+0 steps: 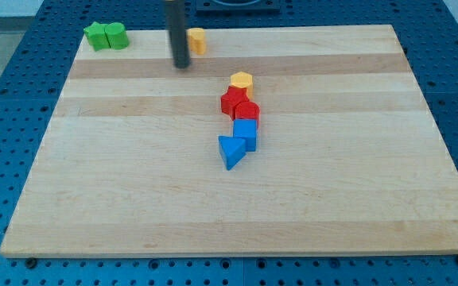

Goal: Slide the heart to the top side of the yellow hexagon

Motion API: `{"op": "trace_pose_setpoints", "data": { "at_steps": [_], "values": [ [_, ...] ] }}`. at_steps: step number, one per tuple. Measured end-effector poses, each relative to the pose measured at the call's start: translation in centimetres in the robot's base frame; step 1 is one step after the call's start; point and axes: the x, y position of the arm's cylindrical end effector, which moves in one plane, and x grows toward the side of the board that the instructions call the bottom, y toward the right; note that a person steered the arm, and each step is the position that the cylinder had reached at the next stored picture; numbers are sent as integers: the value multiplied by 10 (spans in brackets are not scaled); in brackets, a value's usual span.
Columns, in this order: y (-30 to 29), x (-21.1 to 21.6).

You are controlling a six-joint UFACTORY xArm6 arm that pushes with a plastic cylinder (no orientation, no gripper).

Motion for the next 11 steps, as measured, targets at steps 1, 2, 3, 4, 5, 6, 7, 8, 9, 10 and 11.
{"op": "trace_pose_setpoints", "data": {
  "at_steps": [1, 2, 3, 4, 5, 6, 7, 8, 9, 10, 11],
  "values": [
    [-25, -28],
    [-11, -64],
    [43, -69],
    [91, -51],
    [88, -55],
    [90, -65],
    [116, -35],
    [122, -12],
    [125, -35],
    [165, -48],
    [179, -35]
  ]
}}
